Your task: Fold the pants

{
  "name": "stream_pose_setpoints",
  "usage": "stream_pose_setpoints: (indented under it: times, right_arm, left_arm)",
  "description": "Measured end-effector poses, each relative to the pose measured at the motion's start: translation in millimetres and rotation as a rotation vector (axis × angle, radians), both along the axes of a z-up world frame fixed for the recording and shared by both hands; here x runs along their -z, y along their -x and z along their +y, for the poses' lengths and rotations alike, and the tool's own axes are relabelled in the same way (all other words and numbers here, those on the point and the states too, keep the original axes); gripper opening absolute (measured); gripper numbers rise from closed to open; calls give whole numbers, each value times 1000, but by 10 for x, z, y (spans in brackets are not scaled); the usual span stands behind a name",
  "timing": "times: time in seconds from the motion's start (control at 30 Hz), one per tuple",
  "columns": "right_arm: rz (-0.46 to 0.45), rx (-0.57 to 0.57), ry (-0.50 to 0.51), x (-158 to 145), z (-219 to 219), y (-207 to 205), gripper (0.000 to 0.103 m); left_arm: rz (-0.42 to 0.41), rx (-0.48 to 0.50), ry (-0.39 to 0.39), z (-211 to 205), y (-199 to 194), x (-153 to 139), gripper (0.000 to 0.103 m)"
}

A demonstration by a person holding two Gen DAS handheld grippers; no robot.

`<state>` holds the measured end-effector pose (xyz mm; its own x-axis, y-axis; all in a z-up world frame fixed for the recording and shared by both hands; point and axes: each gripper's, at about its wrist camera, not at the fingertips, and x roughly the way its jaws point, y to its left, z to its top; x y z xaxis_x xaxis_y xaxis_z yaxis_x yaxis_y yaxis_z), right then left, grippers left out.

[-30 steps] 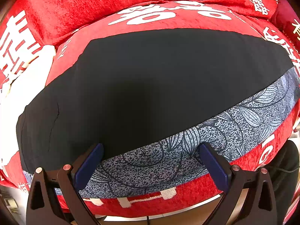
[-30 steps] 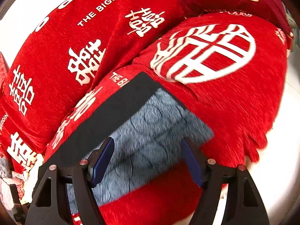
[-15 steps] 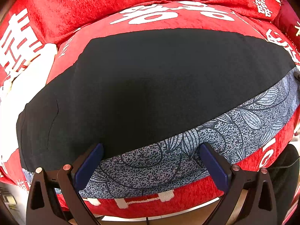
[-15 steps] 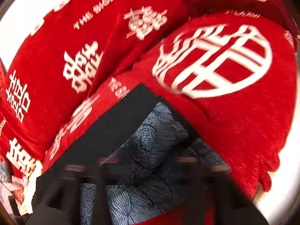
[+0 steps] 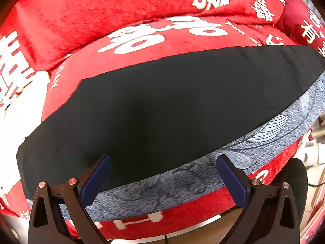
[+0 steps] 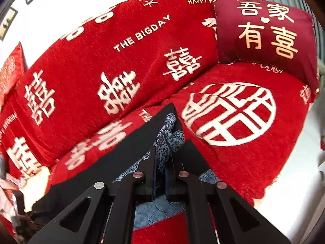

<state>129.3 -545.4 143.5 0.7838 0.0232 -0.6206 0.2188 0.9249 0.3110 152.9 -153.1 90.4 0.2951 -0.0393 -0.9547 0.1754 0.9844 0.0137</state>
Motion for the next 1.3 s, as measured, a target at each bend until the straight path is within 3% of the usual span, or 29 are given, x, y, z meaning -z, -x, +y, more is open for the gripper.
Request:
stream_pose_setpoints:
  times: [0.13,0.23,0.3,0.33,0.4,0.5,0.57,0.6,0.7,0.8,0.87,0.97,1.1,1.17,1.3]
  right_arm:
    - [176,51,-39,645,-162,-203,6]
    - [213,51,-27,958,-185,-242,6]
    - [215,50,-10,996,-173,-230,10]
    - [216,54,-20,986,-196,-207,15]
    - [242,107,-21,950,-274,-146,51]
    - [139,182,43,660,-263,99,62]
    - [88,83,100,509,-9,151,74]
    - [89,-51,121,487,245,111,82]
    - [130,-352,101,584,803,-10,82]
    - [157,-475,179,737,1117,-44,82]
    - [213,-450,230,916,1058,-123,82]
    - [181,-380,156,935,669,-159,82]
    - [228,-190,124,877,80,-216,82]
    - [190,-173,138,731,129,-228,82]
    - [125,-344,181,493,826,-511,82]
  left_arm:
    - [48,27,-40,-158,-51,191,103]
    - [65,23,-31,-182,-60,248,103]
    - [64,25,-36,-197,-64,237,103]
    - [58,23,-42,-215,-69,222,103]
    - [40,17,-44,-257,-95,166,103]
    - [17,-4,-29,-347,-163,98,103]
    - [19,-24,-22,-431,-210,112,103]
    - [31,-28,-28,-490,-231,150,103]
    - [34,-32,-54,-597,-246,225,103]
    - [18,-27,-59,-565,-232,214,103]
    - [12,-53,-76,-469,-240,220,103]
    - [28,-111,-71,-192,-260,231,103]
    - [29,-198,-54,136,-241,179,103]
    - [28,-236,-44,210,-271,176,103]
    - [43,-265,-3,91,-431,177,103]
